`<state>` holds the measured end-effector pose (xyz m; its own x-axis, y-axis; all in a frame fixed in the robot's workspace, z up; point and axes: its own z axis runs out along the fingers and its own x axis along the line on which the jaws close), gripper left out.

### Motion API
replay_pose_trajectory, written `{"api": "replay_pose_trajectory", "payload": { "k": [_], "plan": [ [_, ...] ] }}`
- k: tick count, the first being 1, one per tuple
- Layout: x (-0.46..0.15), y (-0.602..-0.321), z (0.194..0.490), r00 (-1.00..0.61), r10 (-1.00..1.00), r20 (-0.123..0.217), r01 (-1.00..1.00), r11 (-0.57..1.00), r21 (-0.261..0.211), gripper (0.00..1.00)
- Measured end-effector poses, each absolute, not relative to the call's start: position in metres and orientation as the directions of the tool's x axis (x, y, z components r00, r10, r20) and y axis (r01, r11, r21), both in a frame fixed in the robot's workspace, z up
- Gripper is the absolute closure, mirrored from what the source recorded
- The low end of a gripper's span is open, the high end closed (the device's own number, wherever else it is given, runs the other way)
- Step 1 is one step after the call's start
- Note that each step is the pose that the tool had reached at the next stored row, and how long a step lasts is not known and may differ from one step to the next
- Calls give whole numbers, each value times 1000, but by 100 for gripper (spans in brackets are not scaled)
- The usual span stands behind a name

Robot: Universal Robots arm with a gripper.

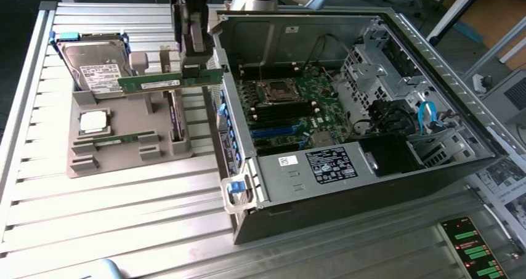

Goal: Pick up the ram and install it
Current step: 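Pick up the ram and move it above insertion slot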

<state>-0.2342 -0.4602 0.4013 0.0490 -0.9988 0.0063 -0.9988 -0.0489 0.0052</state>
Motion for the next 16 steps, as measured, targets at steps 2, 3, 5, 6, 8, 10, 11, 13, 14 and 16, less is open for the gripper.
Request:
{"api": "replay_pose_trajectory", "payload": {
  "k": [2, 3, 5, 6, 8, 10, 11, 13, 14, 16],
  "plan": [
    [-230, -460, 401, 49, -999, 6, -999, -49, 5, 88],
    [-228, -461, 401, 49, -999, 6, -999, -49, 6, 88],
    [-224, -461, 401, 49, -999, 6, -999, -49, 6, 88],
    [-222, -461, 401, 49, -999, 6, -999, -49, 6, 88],
    [-218, -461, 401, 49, -999, 6, -999, -49, 6, 88],
    [-214, -462, 401, 49, -999, 6, -999, -49, 6, 88],
    [-212, -462, 401, 49, -999, 6, -999, -49, 6, 88],
    [-207, -462, 401, 49, -999, 6, -999, -49, 6, 88],
    [-205, -462, 401, 49, -999, 6, -999, -49, 7, 88],
    [-200, -462, 401, 49, -999, 6, -999, -49, 7, 88]
  ]
}}
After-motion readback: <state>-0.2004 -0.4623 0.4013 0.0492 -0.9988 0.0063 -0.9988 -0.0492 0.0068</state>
